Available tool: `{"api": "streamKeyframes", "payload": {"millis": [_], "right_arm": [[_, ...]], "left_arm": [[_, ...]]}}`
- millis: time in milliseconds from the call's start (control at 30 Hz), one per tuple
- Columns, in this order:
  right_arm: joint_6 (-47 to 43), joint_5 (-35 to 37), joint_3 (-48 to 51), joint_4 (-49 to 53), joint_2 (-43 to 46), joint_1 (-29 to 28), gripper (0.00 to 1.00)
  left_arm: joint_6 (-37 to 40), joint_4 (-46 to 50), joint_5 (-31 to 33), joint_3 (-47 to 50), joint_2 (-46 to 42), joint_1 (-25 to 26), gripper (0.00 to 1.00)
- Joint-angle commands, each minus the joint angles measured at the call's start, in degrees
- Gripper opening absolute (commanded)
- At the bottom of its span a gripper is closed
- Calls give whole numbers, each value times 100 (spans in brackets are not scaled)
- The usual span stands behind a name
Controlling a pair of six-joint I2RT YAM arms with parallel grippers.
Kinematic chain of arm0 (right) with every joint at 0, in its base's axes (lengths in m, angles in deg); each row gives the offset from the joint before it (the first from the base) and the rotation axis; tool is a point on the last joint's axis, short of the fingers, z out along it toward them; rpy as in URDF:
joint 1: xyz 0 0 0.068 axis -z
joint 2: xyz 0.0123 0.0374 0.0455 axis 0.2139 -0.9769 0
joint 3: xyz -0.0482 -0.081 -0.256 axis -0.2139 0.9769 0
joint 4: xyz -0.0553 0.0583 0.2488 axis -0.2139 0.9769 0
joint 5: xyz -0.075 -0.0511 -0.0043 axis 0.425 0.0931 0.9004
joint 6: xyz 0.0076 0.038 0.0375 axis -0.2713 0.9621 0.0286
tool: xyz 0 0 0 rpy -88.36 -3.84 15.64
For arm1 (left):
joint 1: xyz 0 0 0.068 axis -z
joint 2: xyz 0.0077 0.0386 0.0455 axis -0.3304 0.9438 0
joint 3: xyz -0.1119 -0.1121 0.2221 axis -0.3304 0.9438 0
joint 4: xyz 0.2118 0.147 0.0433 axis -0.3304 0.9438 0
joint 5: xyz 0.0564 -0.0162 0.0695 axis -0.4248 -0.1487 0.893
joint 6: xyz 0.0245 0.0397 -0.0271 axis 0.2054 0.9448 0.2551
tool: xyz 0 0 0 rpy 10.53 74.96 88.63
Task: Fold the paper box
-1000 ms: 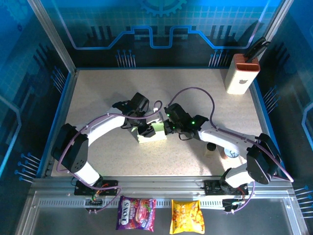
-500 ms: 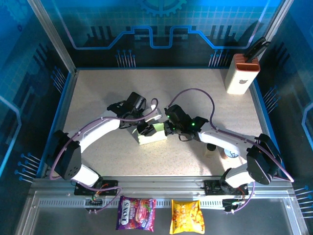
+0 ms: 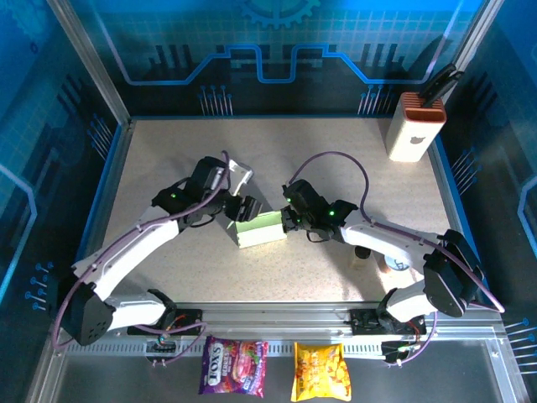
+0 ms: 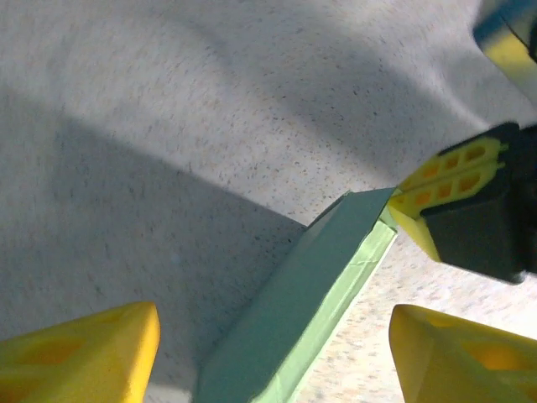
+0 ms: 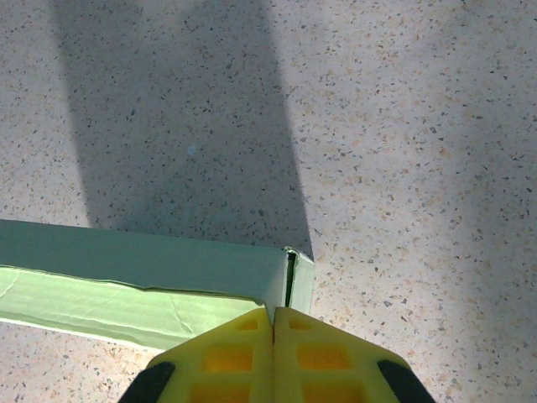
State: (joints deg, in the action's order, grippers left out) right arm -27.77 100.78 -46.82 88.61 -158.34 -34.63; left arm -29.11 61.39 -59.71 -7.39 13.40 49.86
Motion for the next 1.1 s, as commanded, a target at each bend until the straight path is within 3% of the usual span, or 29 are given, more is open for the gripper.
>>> {"api": "streamKeyframes", "payload": {"millis": [0,267,533,1067], "right_arm": [[102,19,30,236,72,-114,0],[100,-35,5,238,37,-116,0],[111,-48,-21,246,36,-127,1],[119,-67,-96,253,-43,-152,1]], "left_arm": [[-1837,844,158,4,-99,-111,73],[-3066,750,-607,651,-381,-191,75],[-3284,603,-884,852,-392,-191,76],[-3580,169,-1184,927,-220,-200,39]]}}
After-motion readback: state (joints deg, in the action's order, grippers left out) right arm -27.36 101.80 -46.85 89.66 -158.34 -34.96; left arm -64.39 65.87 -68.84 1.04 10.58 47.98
